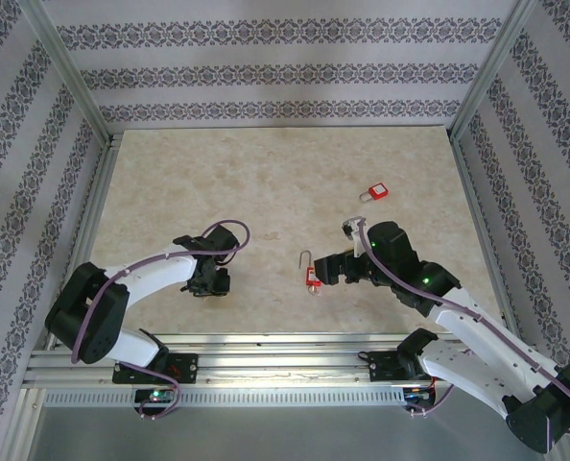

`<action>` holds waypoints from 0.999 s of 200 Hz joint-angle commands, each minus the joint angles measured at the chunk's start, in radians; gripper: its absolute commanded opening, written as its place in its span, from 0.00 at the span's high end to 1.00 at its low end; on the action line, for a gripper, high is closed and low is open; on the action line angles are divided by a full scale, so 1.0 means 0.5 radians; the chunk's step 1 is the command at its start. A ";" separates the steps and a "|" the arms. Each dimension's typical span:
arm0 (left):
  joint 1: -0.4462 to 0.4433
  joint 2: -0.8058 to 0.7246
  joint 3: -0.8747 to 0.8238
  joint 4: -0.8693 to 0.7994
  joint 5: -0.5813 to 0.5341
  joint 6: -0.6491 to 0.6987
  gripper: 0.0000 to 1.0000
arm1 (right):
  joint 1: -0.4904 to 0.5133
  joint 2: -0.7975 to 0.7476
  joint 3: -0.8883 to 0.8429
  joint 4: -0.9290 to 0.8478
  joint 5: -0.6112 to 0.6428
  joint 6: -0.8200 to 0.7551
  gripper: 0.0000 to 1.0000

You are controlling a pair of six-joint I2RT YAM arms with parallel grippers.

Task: Unlock with the key

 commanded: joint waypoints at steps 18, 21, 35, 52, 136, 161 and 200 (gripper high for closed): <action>0.042 -0.046 -0.003 -0.011 -0.022 -0.002 0.75 | 0.005 -0.034 -0.046 0.048 0.005 0.035 0.02; 0.041 -0.045 -0.001 -0.011 -0.025 -0.003 0.75 | 0.004 -0.034 -0.046 0.048 0.006 0.037 0.02; 0.043 -0.044 -0.013 -0.001 -0.028 -0.005 0.75 | 0.001 -0.031 -0.049 0.051 0.007 0.036 0.02; 0.046 -0.044 -0.010 -0.019 -0.049 -0.016 0.75 | 0.002 -0.025 -0.046 0.053 0.006 0.032 0.02; 0.067 -0.086 -0.071 0.022 -0.046 -0.066 0.73 | -0.009 -0.037 -0.065 0.055 -0.012 0.046 0.02; 0.067 -0.088 -0.082 0.046 -0.051 -0.069 0.73 | -0.010 -0.049 -0.070 0.051 -0.012 0.045 0.02; 0.067 -0.015 -0.087 0.118 -0.012 -0.063 0.74 | -0.018 -0.051 -0.080 0.060 -0.012 0.050 0.02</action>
